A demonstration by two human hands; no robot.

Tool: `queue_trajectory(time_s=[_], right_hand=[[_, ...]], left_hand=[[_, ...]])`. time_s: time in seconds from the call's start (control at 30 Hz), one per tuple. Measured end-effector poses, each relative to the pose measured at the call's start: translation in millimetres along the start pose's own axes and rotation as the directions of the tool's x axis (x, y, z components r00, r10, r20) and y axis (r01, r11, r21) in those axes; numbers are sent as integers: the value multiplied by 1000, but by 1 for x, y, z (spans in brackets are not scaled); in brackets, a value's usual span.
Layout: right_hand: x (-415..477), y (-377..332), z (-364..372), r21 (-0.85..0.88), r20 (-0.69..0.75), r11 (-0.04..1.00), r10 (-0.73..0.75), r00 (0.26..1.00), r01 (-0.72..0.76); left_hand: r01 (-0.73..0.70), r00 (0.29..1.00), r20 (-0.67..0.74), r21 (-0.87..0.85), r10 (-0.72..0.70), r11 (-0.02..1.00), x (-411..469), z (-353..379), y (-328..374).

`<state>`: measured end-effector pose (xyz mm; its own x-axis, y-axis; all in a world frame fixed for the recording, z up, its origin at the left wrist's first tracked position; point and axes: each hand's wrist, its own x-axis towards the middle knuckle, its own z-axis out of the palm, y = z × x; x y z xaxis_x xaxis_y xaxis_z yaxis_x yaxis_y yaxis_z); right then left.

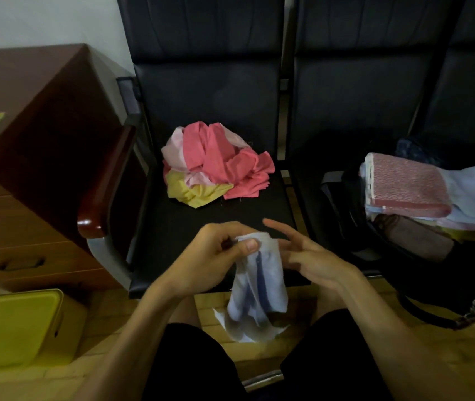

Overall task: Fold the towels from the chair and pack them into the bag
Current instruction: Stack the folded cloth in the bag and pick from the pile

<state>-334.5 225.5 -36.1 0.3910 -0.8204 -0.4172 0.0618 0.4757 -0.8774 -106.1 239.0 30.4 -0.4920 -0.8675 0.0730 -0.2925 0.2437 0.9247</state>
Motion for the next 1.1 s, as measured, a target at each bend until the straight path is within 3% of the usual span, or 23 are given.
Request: queue_trajectory(time_s=[0.1, 0.17, 0.23, 0.3, 0.37, 0.43, 0.6, 0.77, 0.87, 1.1], right_hand=[[8, -13, -6, 23, 217, 997, 62, 974, -68], [12, -21, -7, -130, 258, 987, 124, 958, -93], [8, -40, -5, -371, 144, 929, 76, 987, -18], [-4, -69, -6, -535, -29, 838, -143, 989, 105], [-21, -98, -6, -548, -109, 797, -368, 923, 253], [-40, -118, 0, -559, -66, 751, -462, 884, 351], [-67, -130, 15, -612, -26, 706, -468, 883, 356], [-76, -128, 17, -785, -84, 537, -588, 805, 310], [-80, -128, 19, -778, -116, 542, -622, 774, 319], [-90, -126, 22, -815, -185, 550, -543, 819, 181]], left_hand=[[-28, 1000, -5, -33, 28, 999, 2, -15, 11], [-41, 999, 0, -34, 41, 999, 1, -26, 20], [-50, 999, -2, -23, 50, 998, -2, -35, 24], [-41, 999, -34, 13, 42, 999, -4, -43, 23], [-27, 994, -103, 80, 36, 996, -6, -49, 17], [-19, 986, -164, 139, 41, 990, -8, -54, 12], [-10, 978, -193, 315, 74, 949, -6, -62, 15], [-59, 981, -145, 410, 129, 910, -6, -67, 27], [-95, 980, -116, 434, 160, 896, -6, -68, 38], [-126, 984, -49, 507, 174, 853, -6, -63, 47]])
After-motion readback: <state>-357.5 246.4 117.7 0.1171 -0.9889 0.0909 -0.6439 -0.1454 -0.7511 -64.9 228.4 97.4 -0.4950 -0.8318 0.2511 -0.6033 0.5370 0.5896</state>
